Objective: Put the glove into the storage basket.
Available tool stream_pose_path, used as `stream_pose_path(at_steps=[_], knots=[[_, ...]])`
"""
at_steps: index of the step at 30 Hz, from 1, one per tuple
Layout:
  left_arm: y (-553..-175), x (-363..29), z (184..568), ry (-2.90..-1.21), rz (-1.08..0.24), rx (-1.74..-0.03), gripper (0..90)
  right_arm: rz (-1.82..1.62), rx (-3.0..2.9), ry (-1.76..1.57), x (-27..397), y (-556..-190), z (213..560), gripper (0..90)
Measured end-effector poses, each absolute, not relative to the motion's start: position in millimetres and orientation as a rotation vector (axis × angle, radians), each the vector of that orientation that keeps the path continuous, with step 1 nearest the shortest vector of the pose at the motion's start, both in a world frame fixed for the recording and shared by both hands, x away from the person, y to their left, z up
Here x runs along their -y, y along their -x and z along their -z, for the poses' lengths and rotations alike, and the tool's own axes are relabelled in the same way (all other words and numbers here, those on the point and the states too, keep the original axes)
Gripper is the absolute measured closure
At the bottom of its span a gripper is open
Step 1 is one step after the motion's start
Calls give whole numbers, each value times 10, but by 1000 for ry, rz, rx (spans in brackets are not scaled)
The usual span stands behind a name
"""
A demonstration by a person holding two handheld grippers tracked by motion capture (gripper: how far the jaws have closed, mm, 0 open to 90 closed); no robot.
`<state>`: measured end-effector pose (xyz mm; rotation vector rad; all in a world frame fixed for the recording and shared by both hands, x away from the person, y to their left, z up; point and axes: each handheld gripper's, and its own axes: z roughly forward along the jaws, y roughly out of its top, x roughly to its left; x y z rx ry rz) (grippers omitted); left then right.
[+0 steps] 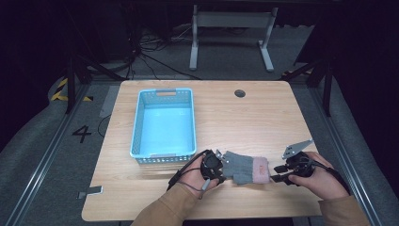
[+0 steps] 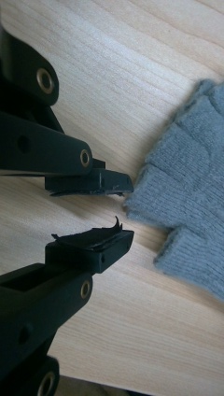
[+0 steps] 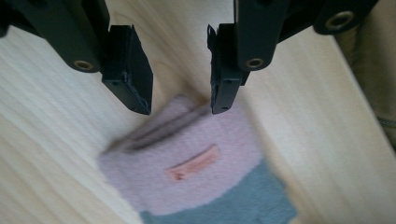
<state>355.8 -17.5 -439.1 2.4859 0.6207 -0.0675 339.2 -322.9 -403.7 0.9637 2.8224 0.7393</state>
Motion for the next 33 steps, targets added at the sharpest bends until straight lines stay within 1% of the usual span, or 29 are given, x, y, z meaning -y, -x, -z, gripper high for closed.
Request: stream_pose_path(at_steps=[7, 15, 21, 24, 27, 29, 33], knots=[[-3560, 188, 4424, -2481, 77, -627, 715, -693, -2920, -891, 3084, -3342, 4108, 590], [-3571, 206, 4453, -2478, 74, -642, 720, -651, -2939, -835, 3007, -3341, 4138, 685], [-3573, 222, 4463, -2457, 62, -663, 732, -644, -2946, -835, 3002, -3356, 4171, 706], [-3577, 218, 4453, -2449, 49, -670, 784, -641, -2944, -827, 2989, -3351, 4160, 728], [-3572, 204, 4432, -2448, 37, -667, 869, -630, -2947, -819, 2974, -3348, 4156, 779], [-3578, 195, 4422, -2440, 33, -660, 883, -635, -2954, -814, 2977, -3353, 4153, 816], [-3555, 196, 4397, -2437, 10, -646, 890, -631, -2937, -792, 2984, -3350, 4121, 857]])
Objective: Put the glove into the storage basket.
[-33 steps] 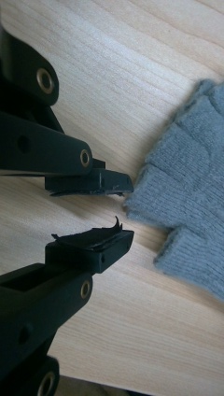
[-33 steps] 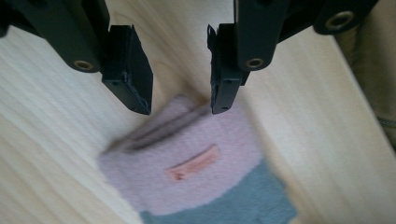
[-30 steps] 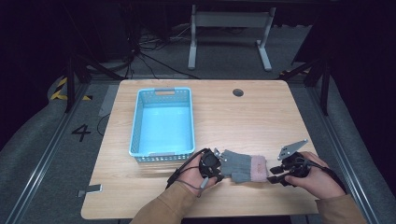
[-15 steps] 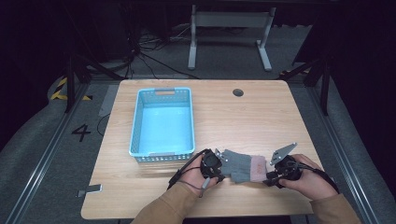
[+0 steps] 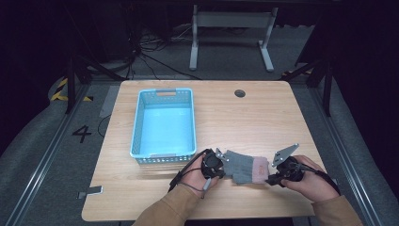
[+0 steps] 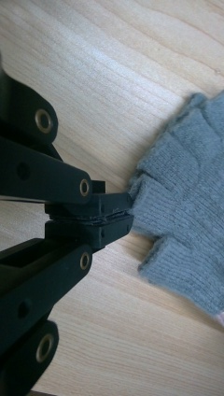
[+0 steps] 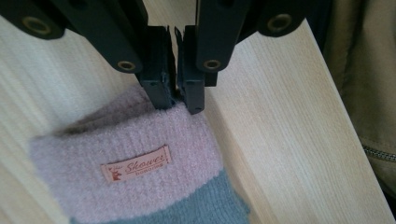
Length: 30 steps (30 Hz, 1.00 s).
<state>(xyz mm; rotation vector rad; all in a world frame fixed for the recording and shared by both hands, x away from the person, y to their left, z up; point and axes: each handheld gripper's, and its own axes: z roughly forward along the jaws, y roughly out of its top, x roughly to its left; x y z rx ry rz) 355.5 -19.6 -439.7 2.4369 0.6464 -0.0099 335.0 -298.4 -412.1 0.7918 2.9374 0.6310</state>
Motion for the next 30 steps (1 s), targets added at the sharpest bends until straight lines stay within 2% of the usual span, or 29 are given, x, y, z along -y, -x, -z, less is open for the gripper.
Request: stream_pose_path(at_steps=[14, 24, 27, 30], knots=[[-3443, 205, 4233, -2394, -26, -582, 891, -610, -2799, -712, 3032, -3335, 3982, 876], [-3429, 284, 4318, -2436, -2, -555, 890, -612, -2788, -730, 3090, -3387, 4047, 872], [-3458, 273, 4358, -2445, 12, -574, 887, -635, -2794, -779, 3096, -3398, 4082, 840], [-3471, 268, 4383, -2458, 42, -599, 853, -673, -2805, -825, 3121, -3403, 4093, 728]])
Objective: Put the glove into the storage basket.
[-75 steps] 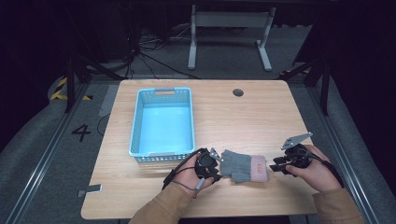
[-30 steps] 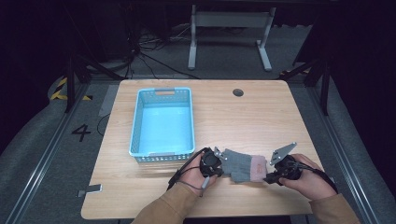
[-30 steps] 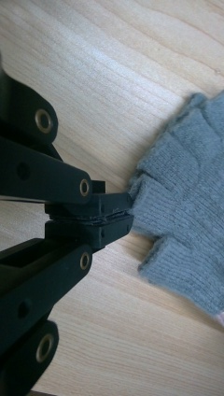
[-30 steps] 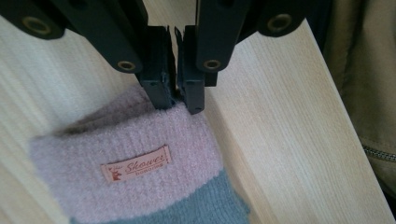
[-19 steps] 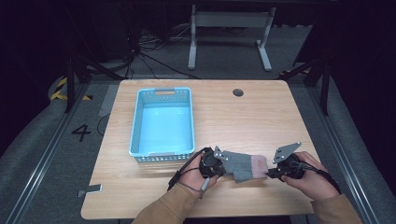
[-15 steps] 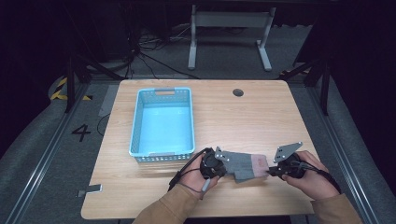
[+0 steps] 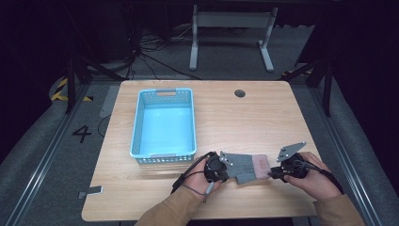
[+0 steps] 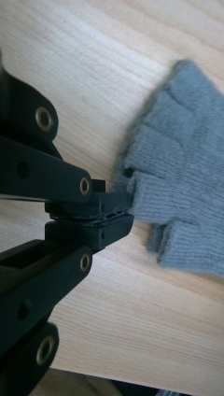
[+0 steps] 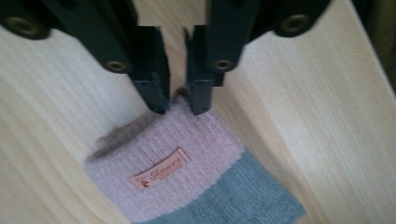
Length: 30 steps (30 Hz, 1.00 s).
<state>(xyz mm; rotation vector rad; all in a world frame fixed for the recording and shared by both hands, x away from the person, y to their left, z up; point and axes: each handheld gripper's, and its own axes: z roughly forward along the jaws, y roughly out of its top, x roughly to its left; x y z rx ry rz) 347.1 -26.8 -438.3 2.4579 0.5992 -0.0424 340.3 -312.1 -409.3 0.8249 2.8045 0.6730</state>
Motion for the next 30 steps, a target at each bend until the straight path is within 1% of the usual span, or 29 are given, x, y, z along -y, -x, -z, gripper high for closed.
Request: stream_pose_path(at_steps=[2, 3, 4, 6, 7, 9, 10, 11, 12, 14, 20, 25, 27, 30], knots=[[-3470, 269, 4379, -2455, 42, -627, 737, -685, -2814, -835, 3138, -3400, 4093, 688], [-3470, 269, 4379, -2455, 42, -627, 617, -685, -2814, -835, 3138, -3400, 4093, 688], [-3471, 267, 4373, -2456, 35, -629, 617, -695, -2805, -840, 3161, -3401, 4075, 665], [-3470, 263, 4365, -2455, 34, -630, 577, -692, -2791, -854, 3189, -3402, 4050, 651], [-3462, 259, 4357, -2445, 30, -643, 577, -692, -2791, -854, 3189, -3402, 4050, 651], [-3470, 241, 4327, -2436, 16, -644, 535, -698, -2777, -864, 3227, -3408, 4029, 621], [-3468, 225, 4290, -2418, -3, -651, 498, -704, -2763, -890, 3271, -3420, 4023, 610], [-3468, 225, 4290, -2418, -3, -651, 479, -704, -2763, -890, 3271, -3420, 4023, 610], [-3463, 222, 4275, -2408, -15, -651, 479, -704, -2752, -904, 3293, -3429, 4021, 603], [-3453, 218, 4241, -2405, -37, -645, 422, -714, -2723, -954, 3336, -3461, 4018, 583], [-3438, 275, 4215, -2381, -46, -644, 347, -769, -2666, -1029, 3388, -3521, 4039, 530], [-3465, 350, 4197, -2379, -31, -638, 303, -805, -2582, -1130, 3495, -3598, 4114, 504], [-3475, 385, 4193, -2373, -33, -639, 288, -813, -2536, -1167, 3556, -3654, 4201, 493], [-3501, 431, 4188, -2368, -39, -635, 283, -822, -2511, -1190, 3592, -3683, 4253, 487]])
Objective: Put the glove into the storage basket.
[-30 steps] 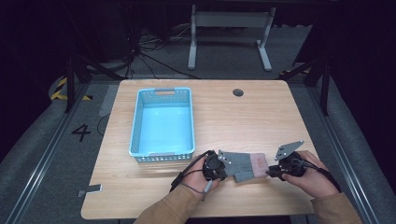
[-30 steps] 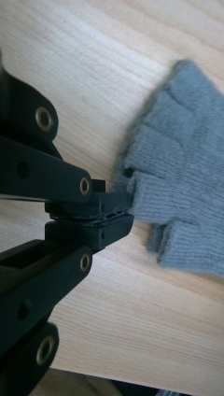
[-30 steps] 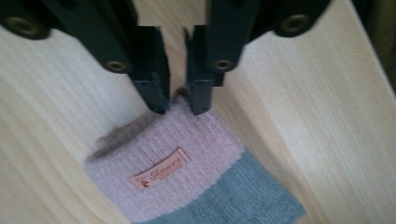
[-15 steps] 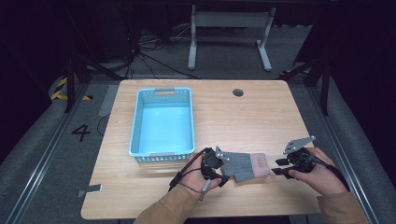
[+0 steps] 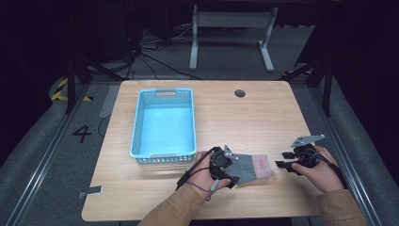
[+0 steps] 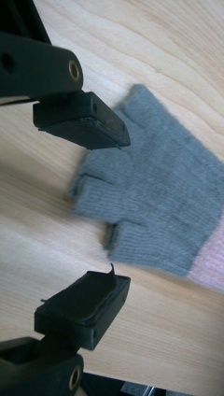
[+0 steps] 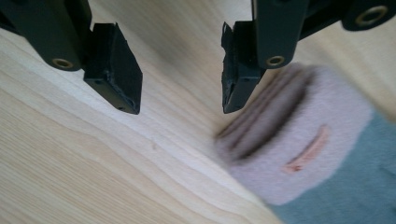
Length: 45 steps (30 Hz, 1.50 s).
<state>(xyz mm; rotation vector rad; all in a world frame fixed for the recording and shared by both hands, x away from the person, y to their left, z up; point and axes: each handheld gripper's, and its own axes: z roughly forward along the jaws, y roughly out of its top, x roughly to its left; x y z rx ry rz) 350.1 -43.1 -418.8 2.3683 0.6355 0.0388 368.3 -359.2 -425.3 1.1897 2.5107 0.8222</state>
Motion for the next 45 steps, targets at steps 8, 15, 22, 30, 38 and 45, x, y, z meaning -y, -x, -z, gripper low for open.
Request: stream_pose_path(at_steps=[8, 15, 22, 30, 38, 45], knots=[[-3608, 545, 4190, -2398, -64, -605, 281, -859, -2438, -1249, 3696, -3751, 4385, 474], [-3731, 664, 4237, -2384, -62, -578, 250, -904, -2430, -1228, 3721, -3755, 4381, 469], [-3829, 802, 4320, -2376, -58, -561, 238, -935, -2410, -1212, 3725, -3736, 4315, 467], [-3857, 914, 4430, -2414, -79, -545, 218, -968, -2392, -1210, 3734, -3722, 4272, 460], [-3803, 967, 4505, -2434, -117, -538, 155, -1020, -2397, -1238, 3727, -3722, 4272, 442], [-3798, 962, 4523, -2423, -121, -537, 159, -1028, -2388, -1240, 3741, -3714, 4256, 442]])
